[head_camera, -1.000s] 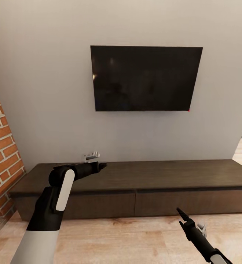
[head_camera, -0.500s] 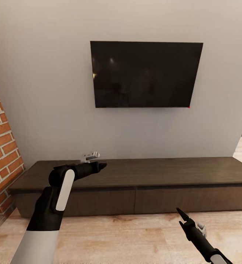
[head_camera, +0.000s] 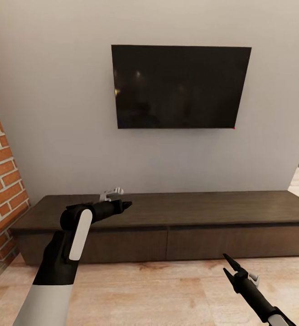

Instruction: Place each of the two pumpkins and all three candles from the living room inside a cabinet in the living room (use any cabinet), then make sure every cabinet is closed, and position the cauldron so it is next to a table in the living room.

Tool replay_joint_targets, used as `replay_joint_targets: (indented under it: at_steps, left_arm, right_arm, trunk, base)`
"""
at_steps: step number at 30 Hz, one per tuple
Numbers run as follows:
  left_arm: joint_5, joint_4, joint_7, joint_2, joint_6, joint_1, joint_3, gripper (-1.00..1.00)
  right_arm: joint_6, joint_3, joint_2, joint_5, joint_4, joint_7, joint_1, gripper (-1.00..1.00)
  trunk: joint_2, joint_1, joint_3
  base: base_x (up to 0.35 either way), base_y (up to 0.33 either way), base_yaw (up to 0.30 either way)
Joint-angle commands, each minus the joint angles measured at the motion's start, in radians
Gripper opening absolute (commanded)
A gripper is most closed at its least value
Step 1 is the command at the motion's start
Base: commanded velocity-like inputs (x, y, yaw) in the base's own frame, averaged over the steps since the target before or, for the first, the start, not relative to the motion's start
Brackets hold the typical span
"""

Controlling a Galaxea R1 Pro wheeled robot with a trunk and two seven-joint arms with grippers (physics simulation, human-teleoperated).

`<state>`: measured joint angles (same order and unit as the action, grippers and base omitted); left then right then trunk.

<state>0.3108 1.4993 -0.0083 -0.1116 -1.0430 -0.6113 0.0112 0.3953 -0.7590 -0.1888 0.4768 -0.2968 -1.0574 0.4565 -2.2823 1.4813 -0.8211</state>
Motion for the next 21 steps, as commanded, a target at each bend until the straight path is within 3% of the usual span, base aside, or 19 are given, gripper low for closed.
replay_joint_targets:
  at_steps: [1, 12, 15, 21]
  left_arm:
    - [0.0, 0.0, -0.001, 0.0, -0.004, -0.001, 0.0, 1.0]
    - [-0.001, 0.0, 0.0, 0.0, -0.004, -0.001, 0.017, 1.0]
    - [-0.001, -0.001, 0.0, 0.0, -0.004, -0.001, 0.025, 1.0]
    - [0.0, -0.002, 0.0, 0.0, -0.004, -0.001, 0.03, 1.0]
  right_arm:
    - [0.015, 0.0, -0.002, 0.007, 0.001, -0.007, 0.001, 1.0]
    - [0.038, -0.002, -0.022, 0.008, 0.001, -0.027, 0.001, 1.0]
    - [0.039, -0.004, -0.024, 0.008, 0.001, -0.027, 0.001, 1.0]
    - [0.041, -0.071, -0.024, 0.005, 0.001, -0.021, 0.001, 1.0]
  trunk:
    - [-0.008, 0.004, -0.004]
    - [-0.085, 0.046, -0.039]
    - [-0.085, 0.046, -0.039]
    - [-0.085, 0.046, -0.039]
  base:
    - [0.0, 0.0, 0.0]
    - [0.0, 0.0, 0.0]
    - [0.0, 0.0, 0.0]
    - [0.0, 0.0, 0.0]
